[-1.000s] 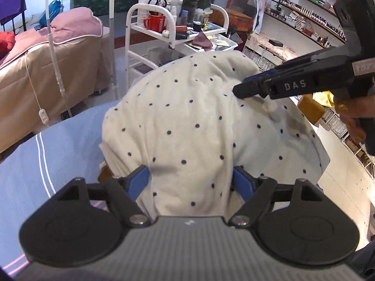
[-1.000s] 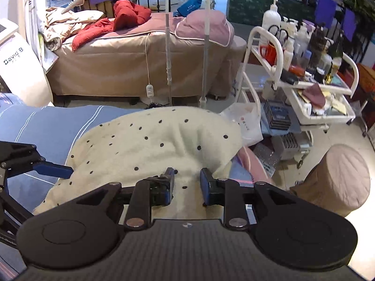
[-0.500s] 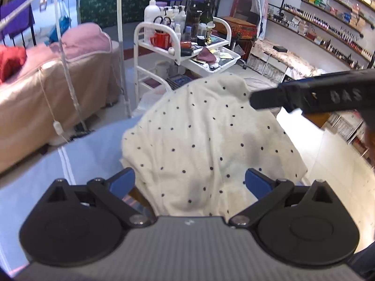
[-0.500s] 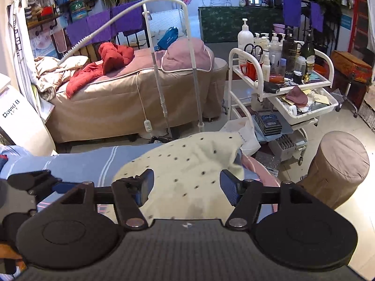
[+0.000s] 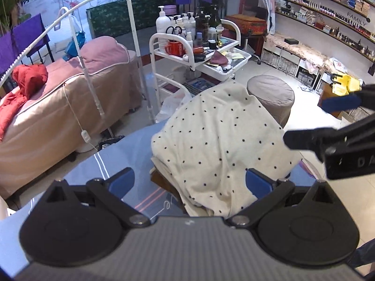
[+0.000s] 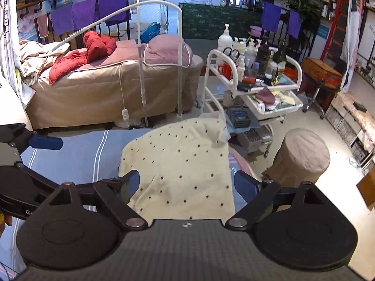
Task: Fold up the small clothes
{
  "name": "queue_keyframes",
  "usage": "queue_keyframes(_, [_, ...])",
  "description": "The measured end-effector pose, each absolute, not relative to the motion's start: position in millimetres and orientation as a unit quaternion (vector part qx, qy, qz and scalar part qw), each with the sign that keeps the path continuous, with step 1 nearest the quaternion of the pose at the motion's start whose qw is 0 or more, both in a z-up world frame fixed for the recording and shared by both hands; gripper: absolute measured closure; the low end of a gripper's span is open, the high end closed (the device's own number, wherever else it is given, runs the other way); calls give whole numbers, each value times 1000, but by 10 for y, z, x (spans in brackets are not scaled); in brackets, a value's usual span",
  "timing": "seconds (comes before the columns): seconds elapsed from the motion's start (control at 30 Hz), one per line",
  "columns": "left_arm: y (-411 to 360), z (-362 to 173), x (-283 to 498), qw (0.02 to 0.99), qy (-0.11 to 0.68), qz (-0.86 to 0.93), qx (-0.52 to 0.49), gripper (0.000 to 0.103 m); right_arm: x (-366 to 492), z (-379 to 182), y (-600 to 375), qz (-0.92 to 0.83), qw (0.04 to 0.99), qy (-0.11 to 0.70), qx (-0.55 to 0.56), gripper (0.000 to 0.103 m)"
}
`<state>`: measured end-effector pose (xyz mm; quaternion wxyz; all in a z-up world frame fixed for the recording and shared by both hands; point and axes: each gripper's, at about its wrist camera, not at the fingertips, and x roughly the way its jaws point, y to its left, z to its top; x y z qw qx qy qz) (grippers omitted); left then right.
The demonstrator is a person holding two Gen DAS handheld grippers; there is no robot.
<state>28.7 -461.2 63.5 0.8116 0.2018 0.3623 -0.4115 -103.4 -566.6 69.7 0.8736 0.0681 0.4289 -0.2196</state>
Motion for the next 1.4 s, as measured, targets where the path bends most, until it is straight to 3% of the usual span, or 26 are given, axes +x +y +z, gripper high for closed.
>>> queue_keyframes(1.4, [-4760, 419, 289, 795, 363, -430, 228, 0, -944, 436, -5573, -208, 858, 465, 64, 0])
